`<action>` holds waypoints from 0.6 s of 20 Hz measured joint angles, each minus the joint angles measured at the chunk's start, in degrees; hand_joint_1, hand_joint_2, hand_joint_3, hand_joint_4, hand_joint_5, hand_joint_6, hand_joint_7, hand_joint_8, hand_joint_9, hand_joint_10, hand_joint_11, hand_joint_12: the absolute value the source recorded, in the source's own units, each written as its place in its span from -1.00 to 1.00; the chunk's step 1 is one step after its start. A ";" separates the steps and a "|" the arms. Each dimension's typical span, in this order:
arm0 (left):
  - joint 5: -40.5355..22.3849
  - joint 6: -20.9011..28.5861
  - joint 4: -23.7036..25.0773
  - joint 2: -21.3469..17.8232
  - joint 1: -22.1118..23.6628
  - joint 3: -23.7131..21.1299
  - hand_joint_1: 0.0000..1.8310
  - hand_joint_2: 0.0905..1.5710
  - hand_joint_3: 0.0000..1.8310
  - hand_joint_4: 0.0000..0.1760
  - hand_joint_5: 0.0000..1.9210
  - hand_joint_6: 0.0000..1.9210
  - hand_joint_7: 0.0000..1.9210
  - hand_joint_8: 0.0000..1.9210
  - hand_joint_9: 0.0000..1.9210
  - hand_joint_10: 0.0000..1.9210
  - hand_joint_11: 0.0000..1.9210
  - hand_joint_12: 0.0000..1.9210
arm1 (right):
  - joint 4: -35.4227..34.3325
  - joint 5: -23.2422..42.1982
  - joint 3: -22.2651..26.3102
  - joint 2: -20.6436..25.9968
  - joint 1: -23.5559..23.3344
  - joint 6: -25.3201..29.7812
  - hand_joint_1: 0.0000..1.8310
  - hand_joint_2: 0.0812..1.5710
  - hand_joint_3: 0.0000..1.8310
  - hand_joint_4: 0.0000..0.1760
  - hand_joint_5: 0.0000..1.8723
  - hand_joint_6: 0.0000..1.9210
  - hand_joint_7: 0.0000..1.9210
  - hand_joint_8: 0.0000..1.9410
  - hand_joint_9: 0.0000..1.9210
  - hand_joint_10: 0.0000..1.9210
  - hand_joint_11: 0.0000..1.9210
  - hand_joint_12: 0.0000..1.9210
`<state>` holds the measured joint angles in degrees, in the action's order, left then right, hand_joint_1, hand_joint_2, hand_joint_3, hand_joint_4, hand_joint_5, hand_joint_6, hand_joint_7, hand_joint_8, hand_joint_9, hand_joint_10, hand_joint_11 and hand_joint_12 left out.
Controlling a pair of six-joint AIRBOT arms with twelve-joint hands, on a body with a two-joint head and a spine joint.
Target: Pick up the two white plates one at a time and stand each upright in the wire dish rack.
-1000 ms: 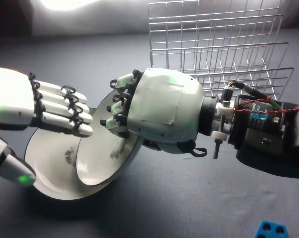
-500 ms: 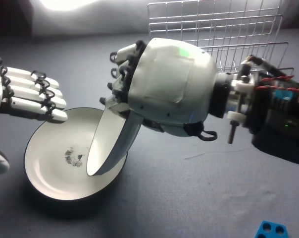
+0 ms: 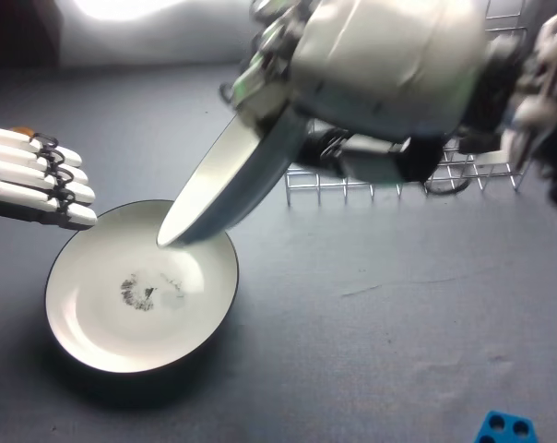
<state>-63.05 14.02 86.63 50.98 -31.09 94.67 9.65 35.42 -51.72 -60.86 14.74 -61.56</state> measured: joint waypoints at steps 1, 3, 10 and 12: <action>0.00 -0.02 0.13 0.24 -0.26 0.66 -1.00 0.38 -1.00 -1.00 -0.89 -1.00 -0.92 -1.00 -0.95 -1.00 -0.98 -0.98 | 0.02 -0.09 0.28 1.29 -0.72 3.93 0.51 0.35 -1.00 -1.00 0.07 0.01 0.13 -0.18 -0.04 0.11 -0.30 0.11; 0.22 -0.02 0.26 0.59 -0.74 1.40 -1.00 0.37 -1.00 -1.00 -0.86 -0.99 -0.89 -0.99 -0.92 -0.99 -0.96 -0.97 | 0.35 -0.76 0.74 3.41 -2.71 9.38 0.50 0.35 -1.00 -1.00 0.06 0.03 0.11 -0.17 -0.04 0.13 -0.29 0.05; 0.15 -0.02 0.13 0.70 -0.94 1.38 -1.00 0.39 -1.00 -1.00 -0.84 -0.99 -0.88 -0.99 -0.91 -0.99 -0.96 -0.97 | 0.90 -5.40 0.79 9.14 -6.29 22.86 0.50 0.36 -1.00 -1.00 0.04 0.05 0.11 -0.16 -0.06 0.16 -0.32 0.11; 0.13 0.00 0.13 0.72 -0.94 1.38 -1.00 0.38 -1.00 -1.00 -0.86 -1.00 -0.89 -1.00 -0.92 -1.00 -0.97 -0.97 | 0.87 -6.71 0.50 10.93 -7.78 28.39 0.50 0.36 -1.00 -1.00 0.05 0.05 0.11 -0.15 -0.07 0.16 -0.31 0.12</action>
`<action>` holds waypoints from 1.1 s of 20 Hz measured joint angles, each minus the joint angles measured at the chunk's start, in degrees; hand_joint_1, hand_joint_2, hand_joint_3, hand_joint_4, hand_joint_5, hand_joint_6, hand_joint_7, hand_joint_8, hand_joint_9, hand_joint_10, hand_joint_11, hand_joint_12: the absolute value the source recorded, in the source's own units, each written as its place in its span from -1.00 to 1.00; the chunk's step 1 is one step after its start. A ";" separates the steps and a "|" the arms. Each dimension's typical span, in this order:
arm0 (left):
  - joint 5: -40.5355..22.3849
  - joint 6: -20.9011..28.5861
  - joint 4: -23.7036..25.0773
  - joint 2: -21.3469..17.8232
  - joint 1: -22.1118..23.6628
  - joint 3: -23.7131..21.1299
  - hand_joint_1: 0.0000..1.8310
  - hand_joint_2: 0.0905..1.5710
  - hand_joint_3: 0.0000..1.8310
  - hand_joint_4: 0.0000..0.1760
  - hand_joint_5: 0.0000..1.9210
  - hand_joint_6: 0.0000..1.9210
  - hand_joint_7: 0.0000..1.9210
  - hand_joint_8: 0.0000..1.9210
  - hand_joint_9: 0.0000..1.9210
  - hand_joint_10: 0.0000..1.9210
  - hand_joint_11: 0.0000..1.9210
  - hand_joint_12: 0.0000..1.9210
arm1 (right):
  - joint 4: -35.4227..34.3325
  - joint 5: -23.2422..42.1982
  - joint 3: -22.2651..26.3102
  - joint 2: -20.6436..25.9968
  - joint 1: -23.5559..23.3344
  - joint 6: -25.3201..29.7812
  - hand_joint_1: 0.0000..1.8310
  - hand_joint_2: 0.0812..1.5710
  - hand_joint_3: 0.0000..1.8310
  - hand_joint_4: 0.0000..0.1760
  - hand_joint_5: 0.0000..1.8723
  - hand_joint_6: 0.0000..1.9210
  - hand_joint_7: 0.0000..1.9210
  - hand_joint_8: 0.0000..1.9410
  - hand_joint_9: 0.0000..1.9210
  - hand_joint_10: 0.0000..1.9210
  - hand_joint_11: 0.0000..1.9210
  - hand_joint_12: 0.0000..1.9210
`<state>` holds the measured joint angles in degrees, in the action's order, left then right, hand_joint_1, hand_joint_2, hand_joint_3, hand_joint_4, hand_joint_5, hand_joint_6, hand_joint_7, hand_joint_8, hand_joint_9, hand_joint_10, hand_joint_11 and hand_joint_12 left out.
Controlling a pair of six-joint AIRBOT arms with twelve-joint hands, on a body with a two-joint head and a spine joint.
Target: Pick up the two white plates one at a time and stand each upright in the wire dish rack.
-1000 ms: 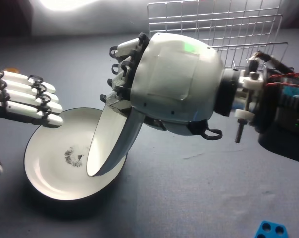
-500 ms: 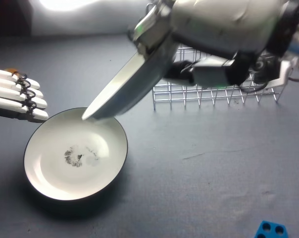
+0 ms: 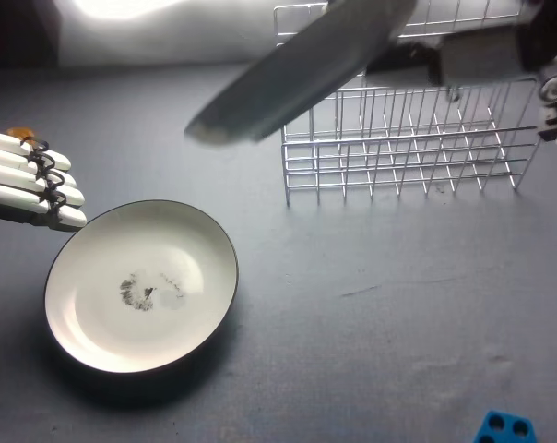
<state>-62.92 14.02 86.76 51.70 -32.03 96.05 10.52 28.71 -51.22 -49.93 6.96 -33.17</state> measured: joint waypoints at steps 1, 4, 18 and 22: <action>0.02 0.00 0.00 0.00 0.00 0.00 -1.00 0.38 -1.00 -1.00 -0.84 -0.99 -0.87 -0.99 -0.91 -0.99 -0.96 -0.97 | 0.02 -0.48 -0.28 0.39 -0.42 1.64 0.50 0.36 -1.00 -1.00 0.05 0.04 0.11 -0.14 -0.07 0.16 -0.32 0.13; 0.02 0.00 0.00 0.00 0.00 0.00 -1.00 0.38 -1.00 -1.00 -0.86 -1.00 -0.89 -1.00 -0.92 -1.00 -0.97 -0.97 | 0.11 -5.22 -0.59 1.18 -1.79 3.23 0.50 0.36 -1.00 -1.00 0.06 0.03 0.11 -0.14 -0.07 0.15 -0.33 0.12; 0.09 0.00 -0.02 0.70 0.20 0.48 -1.00 0.38 -1.00 -1.00 -0.86 -0.99 -0.89 -0.99 -0.93 -0.99 -0.98 -0.97 | 0.66 -10.95 -10.38 2.43 -1.86 18.58 0.35 0.35 -1.00 -0.73 0.09 -0.02 0.12 -0.15 0.13 -0.72 -0.31 0.07; 0.11 0.00 -0.02 0.70 0.20 0.48 -1.00 0.38 -1.00 -1.00 -0.86 -0.99 -0.89 -1.00 -0.92 -0.99 -0.98 -0.96 | 0.66 -15.89 -11.87 2.49 -4.17 22.36 0.35 0.34 -1.00 -0.71 0.12 -0.06 0.12 -0.16 0.21 -0.87 -0.30 0.07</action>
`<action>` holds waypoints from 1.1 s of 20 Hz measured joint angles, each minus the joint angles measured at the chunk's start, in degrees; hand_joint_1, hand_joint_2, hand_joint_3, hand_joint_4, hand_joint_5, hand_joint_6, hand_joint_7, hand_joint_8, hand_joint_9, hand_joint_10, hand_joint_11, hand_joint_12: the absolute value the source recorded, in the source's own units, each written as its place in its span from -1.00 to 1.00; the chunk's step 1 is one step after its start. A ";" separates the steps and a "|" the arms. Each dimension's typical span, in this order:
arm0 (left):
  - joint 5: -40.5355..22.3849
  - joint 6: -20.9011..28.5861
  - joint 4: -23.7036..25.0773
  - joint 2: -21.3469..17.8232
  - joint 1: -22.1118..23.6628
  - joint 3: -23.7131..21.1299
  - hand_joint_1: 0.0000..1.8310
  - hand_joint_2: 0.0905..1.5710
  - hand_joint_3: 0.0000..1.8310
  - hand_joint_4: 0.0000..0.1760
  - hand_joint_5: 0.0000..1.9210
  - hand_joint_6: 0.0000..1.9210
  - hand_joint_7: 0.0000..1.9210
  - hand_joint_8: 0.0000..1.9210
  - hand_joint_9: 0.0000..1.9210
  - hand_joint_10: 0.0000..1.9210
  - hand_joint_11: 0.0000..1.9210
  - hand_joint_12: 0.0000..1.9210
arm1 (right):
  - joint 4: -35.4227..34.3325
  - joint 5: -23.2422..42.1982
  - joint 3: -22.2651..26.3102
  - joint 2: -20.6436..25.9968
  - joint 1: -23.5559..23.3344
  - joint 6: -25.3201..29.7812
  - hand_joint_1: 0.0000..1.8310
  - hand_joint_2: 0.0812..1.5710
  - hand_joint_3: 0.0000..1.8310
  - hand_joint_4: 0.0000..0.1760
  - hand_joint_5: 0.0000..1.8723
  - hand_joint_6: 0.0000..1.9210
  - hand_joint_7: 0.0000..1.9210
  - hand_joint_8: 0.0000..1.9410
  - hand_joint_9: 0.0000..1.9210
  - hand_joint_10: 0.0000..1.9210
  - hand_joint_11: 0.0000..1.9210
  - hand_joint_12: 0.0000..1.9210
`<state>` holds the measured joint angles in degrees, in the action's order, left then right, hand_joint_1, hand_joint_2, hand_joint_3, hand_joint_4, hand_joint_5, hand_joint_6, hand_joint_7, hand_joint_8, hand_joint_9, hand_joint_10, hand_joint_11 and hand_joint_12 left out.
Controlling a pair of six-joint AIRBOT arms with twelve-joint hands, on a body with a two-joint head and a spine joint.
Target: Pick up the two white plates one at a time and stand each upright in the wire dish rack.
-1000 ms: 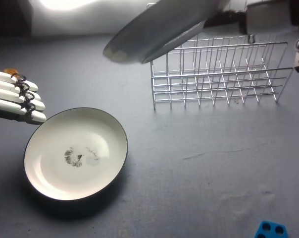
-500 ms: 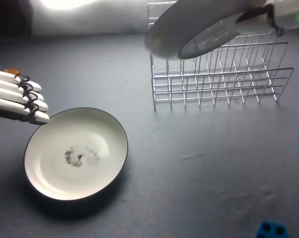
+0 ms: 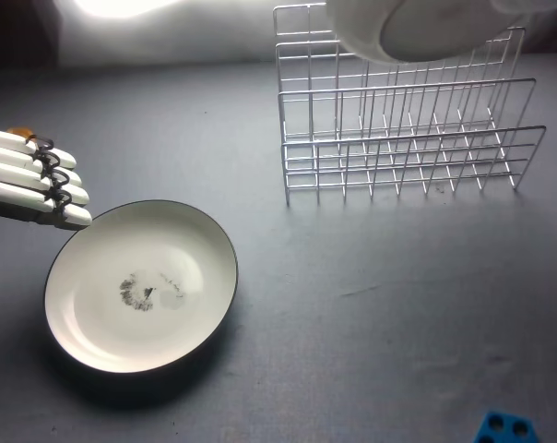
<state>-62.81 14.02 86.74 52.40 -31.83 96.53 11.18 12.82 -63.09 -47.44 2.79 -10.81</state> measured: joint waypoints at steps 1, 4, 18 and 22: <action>0.02 0.00 0.00 0.00 0.00 0.00 -1.00 0.38 -1.00 -1.00 -0.86 -0.99 -0.89 -0.99 -0.92 -0.99 -0.97 -0.96 | -0.02 -1.66 -0.15 0.00 -0.61 0.72 0.35 0.34 -1.00 -0.70 0.12 -0.06 0.12 -0.16 0.21 -0.88 -0.29 0.07; 0.13 0.00 0.00 0.22 0.00 0.13 -1.00 0.38 -1.00 -1.00 -0.85 -0.99 -0.87 -0.99 -0.91 -0.99 -0.96 -0.95 | -0.15 -6.29 -1.33 -0.09 -2.64 1.86 0.35 0.35 -0.99 -0.72 0.10 -0.02 0.08 -0.10 0.09 -0.65 -0.31 0.13; 1.60 -0.07 0.94 2.60 0.17 0.96 -1.00 0.38 -1.00 -1.00 -0.85 -1.00 -0.88 -1.00 -0.92 -1.00 -0.98 -0.95 | 31.61 -1.66 -5.79 -1.29 -5.03 29.73 0.34 0.36 -1.00 -0.68 0.09 -0.01 0.08 -0.11 0.16 -0.82 -0.31 0.09; 1.84 -0.24 0.87 2.71 0.17 0.92 -1.00 0.39 -1.00 -1.00 -0.84 -1.00 -0.87 -1.00 -0.91 -1.00 -0.98 -0.94 | 37.20 -1.68 -6.60 -1.64 -5.57 34.95 0.34 0.37 -1.00 -0.66 0.06 0.03 0.06 -0.07 0.17 -0.88 -0.32 0.10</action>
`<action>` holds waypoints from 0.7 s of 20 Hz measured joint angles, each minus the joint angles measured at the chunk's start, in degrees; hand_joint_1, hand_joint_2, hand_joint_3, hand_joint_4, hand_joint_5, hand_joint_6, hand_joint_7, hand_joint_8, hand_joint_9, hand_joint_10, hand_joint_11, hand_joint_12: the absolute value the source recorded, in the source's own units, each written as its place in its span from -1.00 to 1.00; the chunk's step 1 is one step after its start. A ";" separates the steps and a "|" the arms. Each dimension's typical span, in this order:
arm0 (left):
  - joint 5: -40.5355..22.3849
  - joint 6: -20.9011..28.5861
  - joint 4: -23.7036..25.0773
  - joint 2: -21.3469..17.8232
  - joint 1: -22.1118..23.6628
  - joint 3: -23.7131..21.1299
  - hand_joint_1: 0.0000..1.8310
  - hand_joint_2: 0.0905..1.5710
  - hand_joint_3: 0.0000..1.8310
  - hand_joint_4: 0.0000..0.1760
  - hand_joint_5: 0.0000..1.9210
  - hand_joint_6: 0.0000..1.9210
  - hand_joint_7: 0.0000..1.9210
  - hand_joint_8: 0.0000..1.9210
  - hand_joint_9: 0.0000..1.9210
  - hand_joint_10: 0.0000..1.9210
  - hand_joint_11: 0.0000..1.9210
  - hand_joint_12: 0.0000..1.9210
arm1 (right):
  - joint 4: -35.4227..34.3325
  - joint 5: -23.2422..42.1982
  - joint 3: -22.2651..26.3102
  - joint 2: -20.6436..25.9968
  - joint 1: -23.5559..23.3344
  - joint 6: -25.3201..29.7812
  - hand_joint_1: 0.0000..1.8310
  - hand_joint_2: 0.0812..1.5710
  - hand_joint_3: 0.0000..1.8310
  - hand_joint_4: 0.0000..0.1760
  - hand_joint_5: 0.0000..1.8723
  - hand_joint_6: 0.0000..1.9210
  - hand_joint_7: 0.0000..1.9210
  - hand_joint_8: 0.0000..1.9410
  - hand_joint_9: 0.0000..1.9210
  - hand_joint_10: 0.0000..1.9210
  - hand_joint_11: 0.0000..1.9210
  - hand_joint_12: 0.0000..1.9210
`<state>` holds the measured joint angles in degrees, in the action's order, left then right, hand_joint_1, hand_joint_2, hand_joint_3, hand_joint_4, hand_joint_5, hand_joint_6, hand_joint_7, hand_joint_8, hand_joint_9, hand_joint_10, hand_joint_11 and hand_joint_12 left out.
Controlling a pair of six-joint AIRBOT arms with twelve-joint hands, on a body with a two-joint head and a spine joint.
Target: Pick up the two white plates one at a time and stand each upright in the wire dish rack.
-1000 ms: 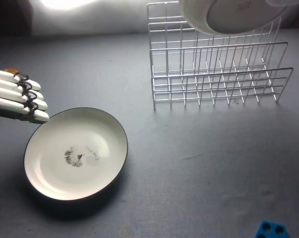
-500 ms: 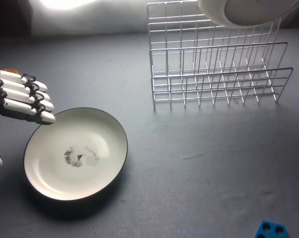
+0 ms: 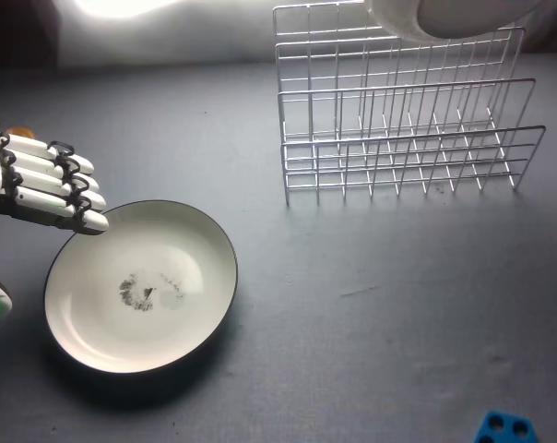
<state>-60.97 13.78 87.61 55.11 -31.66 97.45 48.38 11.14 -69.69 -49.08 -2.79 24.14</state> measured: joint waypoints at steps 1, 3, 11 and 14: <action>0.15 -0.04 0.02 0.00 0.00 -0.02 -1.00 0.39 -1.00 -1.00 -0.85 -1.00 -0.88 -1.00 -0.92 -1.00 -0.99 -0.94 | -0.07 -0.20 0.00 -0.04 -0.24 0.26 0.34 0.36 -1.00 -0.66 0.08 0.00 0.09 -0.10 0.19 -0.89 -0.31 0.09; 0.26 -0.20 0.00 0.00 0.00 -0.15 -1.00 0.38 -1.00 -1.00 -0.83 -0.99 -0.87 -0.99 -0.91 -1.00 -0.97 -0.94 | -0.33 -0.39 0.00 -0.35 -0.66 0.37 0.34 0.37 -1.00 -0.68 0.07 0.02 0.08 -0.10 0.19 -0.91 -0.31 0.09; 0.55 -0.22 -0.07 0.02 0.00 -0.20 -1.00 0.39 -1.00 -1.00 -0.83 -1.00 -0.87 -1.00 -0.90 -0.99 -0.97 -0.92 | -0.33 -3.72 -0.66 -0.94 -0.48 0.39 0.34 0.36 -1.00 -0.67 0.08 -0.01 0.09 -0.10 0.21 -0.94 -0.31 0.12; 0.46 -0.13 0.00 0.02 -0.07 -0.07 -1.00 0.38 -1.00 -1.00 -0.83 -1.00 -0.86 -1.00 -0.90 -1.00 -0.98 -0.92 | -0.61 -3.72 -0.66 -1.18 0.83 -0.26 0.34 0.36 -1.00 -0.65 0.08 -0.01 0.09 -0.10 0.22 -0.95 -0.31 0.11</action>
<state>-60.51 13.65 87.61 55.13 -31.73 97.38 47.77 7.42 -70.35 -50.26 -1.96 23.88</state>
